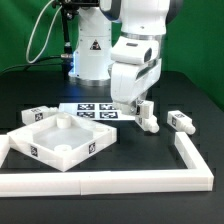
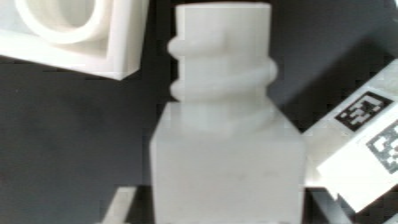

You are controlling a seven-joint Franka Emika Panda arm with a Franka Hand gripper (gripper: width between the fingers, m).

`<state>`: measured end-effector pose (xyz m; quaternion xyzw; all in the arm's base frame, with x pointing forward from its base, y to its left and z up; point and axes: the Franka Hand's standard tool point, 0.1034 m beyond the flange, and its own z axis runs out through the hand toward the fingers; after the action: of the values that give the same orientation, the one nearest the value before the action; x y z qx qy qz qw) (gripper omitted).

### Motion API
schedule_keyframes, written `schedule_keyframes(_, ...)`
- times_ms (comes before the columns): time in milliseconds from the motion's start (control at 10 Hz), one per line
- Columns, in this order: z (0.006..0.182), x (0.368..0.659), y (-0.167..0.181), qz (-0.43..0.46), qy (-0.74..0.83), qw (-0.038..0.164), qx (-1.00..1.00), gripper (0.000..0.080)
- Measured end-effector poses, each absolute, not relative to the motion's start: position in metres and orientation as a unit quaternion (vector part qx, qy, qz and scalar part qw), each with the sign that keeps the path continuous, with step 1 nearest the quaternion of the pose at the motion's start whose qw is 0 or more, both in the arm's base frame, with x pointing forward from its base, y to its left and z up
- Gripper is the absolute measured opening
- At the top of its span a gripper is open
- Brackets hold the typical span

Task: Assemble one leg

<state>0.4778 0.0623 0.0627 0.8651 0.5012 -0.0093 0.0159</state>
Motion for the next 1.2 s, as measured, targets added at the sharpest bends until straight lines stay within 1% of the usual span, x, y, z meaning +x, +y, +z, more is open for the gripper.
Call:
schedule_keyframes(100, 0.061, 0.475, 0.063, -0.001, 0.486, 0.017, 0.874, 0.0265)
schedule_keyframes(200, 0.057, 0.459, 0.062, 0.013, 0.459, 0.015, 0.888, 0.0266)
schedule_keyframes(300, 0.051, 0.434, 0.057, 0.022, 0.427, 0.013, 0.904, 0.0266)
schedule_keyframes(400, 0.041, 0.412, 0.049, 0.011, 0.395, 0.006, 0.919, 0.0266)
schedule_keyframes(500, 0.037, 0.404, 0.048, 0.003, 0.377, 0.003, 0.926, 0.0266)
schedule_keyframes(900, 0.037, 0.404, 0.047, 0.005, 0.387, 0.003, 0.922, 0.0266)
schedule_keyframes(1000, 0.034, 0.403, 0.045, 0.004, 0.377, 0.001, 0.926, 0.0266)
schedule_keyframes(1200, 0.020, 0.392, 0.028, -0.010, 0.349, -0.004, 0.937, 0.0266)
